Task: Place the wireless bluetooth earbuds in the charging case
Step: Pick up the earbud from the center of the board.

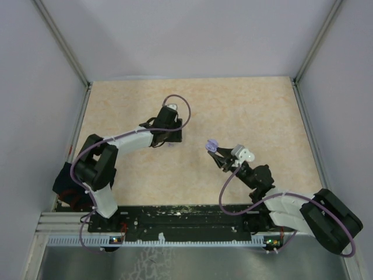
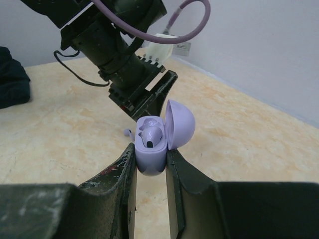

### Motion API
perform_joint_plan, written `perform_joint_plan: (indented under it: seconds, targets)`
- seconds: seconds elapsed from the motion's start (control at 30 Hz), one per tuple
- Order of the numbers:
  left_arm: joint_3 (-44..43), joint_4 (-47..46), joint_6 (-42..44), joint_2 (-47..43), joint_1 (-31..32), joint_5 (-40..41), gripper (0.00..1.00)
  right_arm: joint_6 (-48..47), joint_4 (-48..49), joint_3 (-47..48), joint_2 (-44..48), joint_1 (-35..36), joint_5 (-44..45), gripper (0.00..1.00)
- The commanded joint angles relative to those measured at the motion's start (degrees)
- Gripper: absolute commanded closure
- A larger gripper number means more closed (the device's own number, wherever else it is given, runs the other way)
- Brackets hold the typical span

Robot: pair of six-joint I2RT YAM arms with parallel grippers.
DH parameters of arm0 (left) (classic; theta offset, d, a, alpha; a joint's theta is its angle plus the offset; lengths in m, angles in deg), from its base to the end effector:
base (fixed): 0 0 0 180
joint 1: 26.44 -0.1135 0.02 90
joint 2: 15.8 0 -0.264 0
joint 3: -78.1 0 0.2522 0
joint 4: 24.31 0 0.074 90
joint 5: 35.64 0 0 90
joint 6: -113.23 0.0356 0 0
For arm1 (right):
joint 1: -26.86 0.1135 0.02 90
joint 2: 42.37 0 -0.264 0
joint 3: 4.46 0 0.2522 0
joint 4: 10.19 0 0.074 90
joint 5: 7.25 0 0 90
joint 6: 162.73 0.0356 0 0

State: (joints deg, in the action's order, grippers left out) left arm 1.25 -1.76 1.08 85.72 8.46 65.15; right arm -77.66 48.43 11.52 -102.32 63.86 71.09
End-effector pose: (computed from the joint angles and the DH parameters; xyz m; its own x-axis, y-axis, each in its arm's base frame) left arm 0.3121 -0.2096 0.1869 -0.7301 0.0578 -0.6809 0.1970 0.9719 -0.1288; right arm 0.1351 0.1108 0.1945 0.2653 0.0945 -0.9595 -0.7254 0.6751 -0.1341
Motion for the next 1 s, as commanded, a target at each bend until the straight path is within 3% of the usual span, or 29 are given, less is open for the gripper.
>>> perform_joint_plan:
  seconds: [0.0, 0.63, 0.97]
  targets:
    - [-4.7, 3.6, 1.4, 3.2, -0.2, -3.9, 0.36, -0.3, 1.7, 1.1, -0.3, -0.1, 0.0, 1.00]
    - [-5.1, 8.5, 2.3, 6.4, 0.0, -11.1, 0.41, -0.2, 1.7, 1.1, -0.2, 0.0, -0.1, 1.00]
    - [-3.9, 8.9, 2.6, 0.5, 0.1, -10.1, 0.40, 0.0, 1.9, 1.2, -0.5, -0.1, -0.5, 1.00]
